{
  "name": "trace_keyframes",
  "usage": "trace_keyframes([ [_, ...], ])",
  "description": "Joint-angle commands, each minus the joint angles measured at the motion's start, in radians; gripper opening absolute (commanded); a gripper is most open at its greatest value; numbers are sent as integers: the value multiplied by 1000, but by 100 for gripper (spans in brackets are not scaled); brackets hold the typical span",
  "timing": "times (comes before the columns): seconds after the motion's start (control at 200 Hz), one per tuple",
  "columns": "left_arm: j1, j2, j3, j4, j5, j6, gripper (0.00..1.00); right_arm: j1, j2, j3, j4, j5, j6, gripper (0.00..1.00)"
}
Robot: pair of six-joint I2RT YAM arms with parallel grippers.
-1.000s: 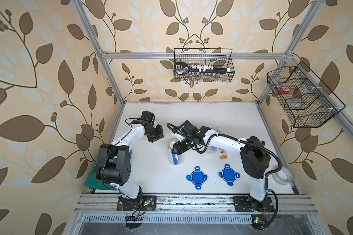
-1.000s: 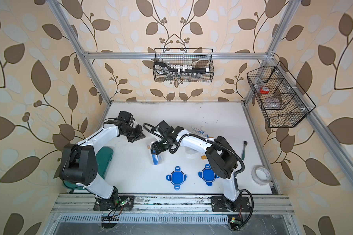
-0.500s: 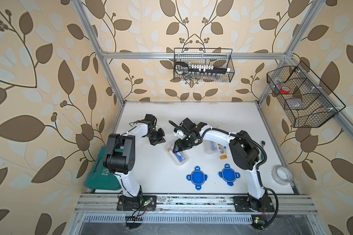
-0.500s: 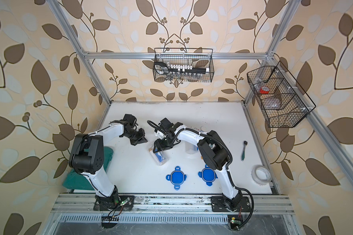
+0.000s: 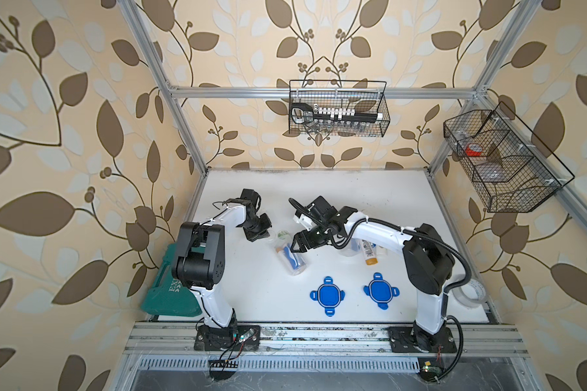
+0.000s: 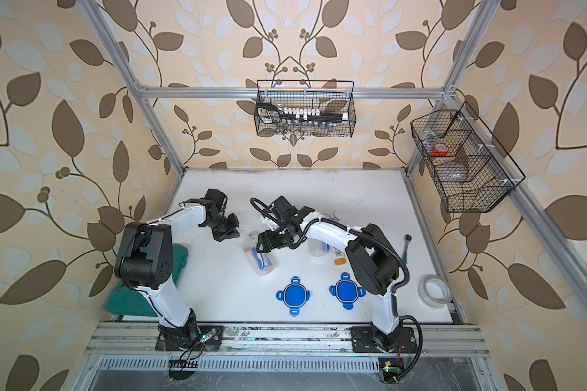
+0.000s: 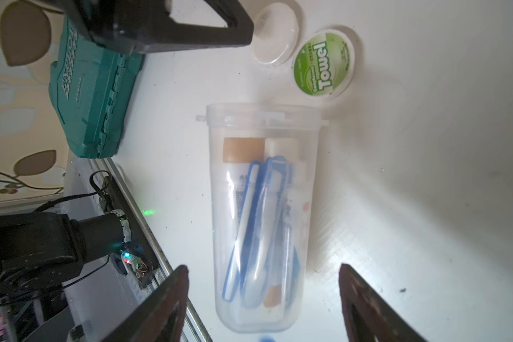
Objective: Take out toiletry kits
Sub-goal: Place the container at the center of the board, then pick up the container from the center of the board.
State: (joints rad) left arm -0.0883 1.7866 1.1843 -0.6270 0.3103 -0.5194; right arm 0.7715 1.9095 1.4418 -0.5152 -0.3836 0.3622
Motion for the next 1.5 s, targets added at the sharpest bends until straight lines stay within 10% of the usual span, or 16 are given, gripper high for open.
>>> trace_keyframes([
  [0.0, 36, -32, 34, -30, 12, 12, 0, 86, -78, -74, 50, 221, -1, 81],
  [0.585, 102, 59, -6, 9, 145, 75, 0, 311, 30, -72, 21, 634, -39, 94],
  [1.495, 51, 113, 23, -13, 154, 85, 0, 281, 68, -130, 102, 471, 28, 85],
])
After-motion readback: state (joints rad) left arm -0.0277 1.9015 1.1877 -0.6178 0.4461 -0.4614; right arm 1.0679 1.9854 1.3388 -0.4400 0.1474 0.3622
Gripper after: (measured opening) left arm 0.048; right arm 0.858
